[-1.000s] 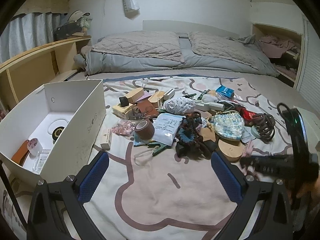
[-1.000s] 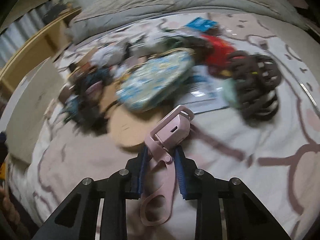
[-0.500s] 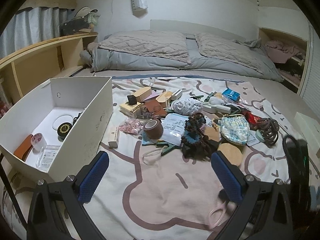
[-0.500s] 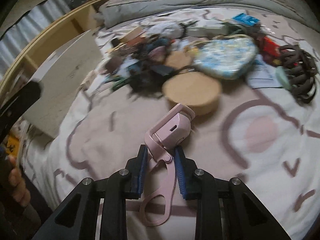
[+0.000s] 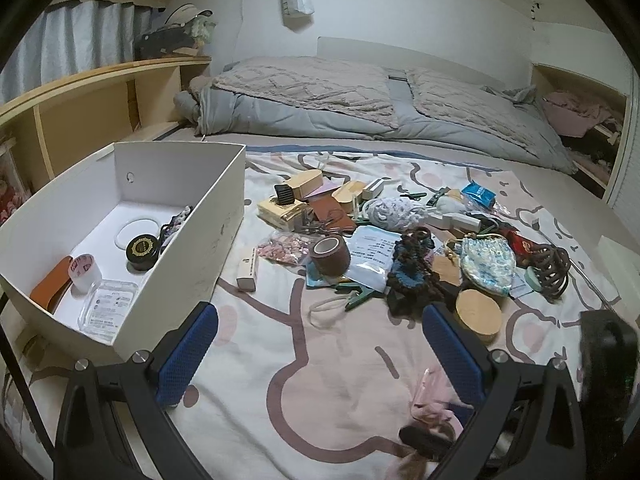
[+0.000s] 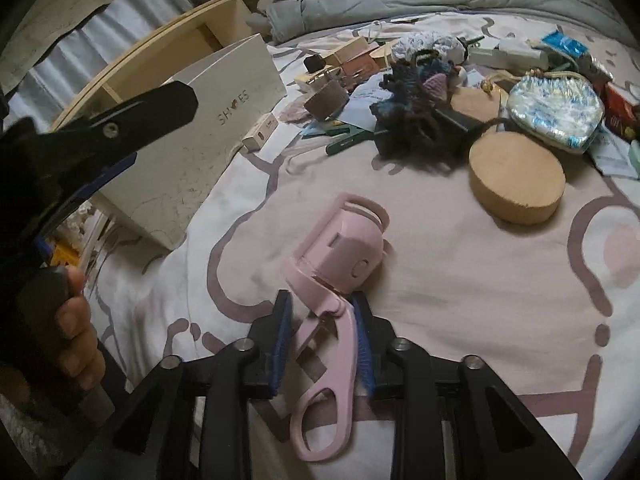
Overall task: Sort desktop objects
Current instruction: 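Lift the pink scissors with right tool and open it over the sheet, then close right tool on the round wooden disc while left tool approaches the pink scissors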
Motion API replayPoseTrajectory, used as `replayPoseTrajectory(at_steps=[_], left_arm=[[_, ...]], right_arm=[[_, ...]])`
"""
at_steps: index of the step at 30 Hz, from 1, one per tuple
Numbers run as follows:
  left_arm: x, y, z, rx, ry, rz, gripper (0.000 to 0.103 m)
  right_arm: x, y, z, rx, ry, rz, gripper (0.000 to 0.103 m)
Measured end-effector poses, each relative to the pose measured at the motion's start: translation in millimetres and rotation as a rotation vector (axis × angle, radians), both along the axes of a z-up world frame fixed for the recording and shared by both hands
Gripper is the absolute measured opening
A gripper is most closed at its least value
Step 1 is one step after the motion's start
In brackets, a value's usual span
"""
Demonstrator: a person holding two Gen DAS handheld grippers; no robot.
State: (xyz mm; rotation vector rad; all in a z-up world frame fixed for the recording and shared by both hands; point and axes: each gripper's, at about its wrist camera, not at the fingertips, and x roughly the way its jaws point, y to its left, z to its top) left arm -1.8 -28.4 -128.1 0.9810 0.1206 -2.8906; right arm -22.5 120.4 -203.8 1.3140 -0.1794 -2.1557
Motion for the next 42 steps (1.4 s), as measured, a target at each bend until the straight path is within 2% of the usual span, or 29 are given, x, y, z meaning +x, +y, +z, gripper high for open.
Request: replayPoseTrajectory(at_steps=[2,3,5,7,13,19,23,34,39,42], left_arm=[[0,-2,-1,0.007,-0.001,0.0,0.103],[0,-3,-2,0.009,-0.002,-0.002,0.103],[1,-5,-4,0.009,-0.005,-0.004,0.103],[1,-6,-6,0.01,-0.009,-0.005,0.103],[2,-7,-16,0.024,-0.025,-0.011,0.103],[4,6,-32,0.05,-0.068,-0.076,0.103],[5,21,-41,0.044,-0.091,-0.121,0.103],[14,54,-59,0.025,-0.124,-0.227,0.103],[12,61,-69,0.048,-0.154,-0.254,0.103],[10,61,-77,0.066,-0.178,-0.247,0.103]], right_arm=[[3,1,7,0.026,0.048,-0.014,0.083],[4,1,11,0.037,0.08,-0.014,0.083],[7,1,20,0.08,0.141,0.007,0.083],[6,8,23,0.101,0.165,0.003,0.083],[-10,45,28,0.097,0.135,-0.11,0.083],[-29,76,26,0.099,0.115,-0.266,0.083],[-45,86,18,0.114,0.085,-0.321,0.083],[-74,58,10,0.234,0.119,-0.226,0.083],[-80,47,-1,0.3,0.117,-0.201,0.069],[-80,44,-4,0.3,0.127,-0.197,0.067]])
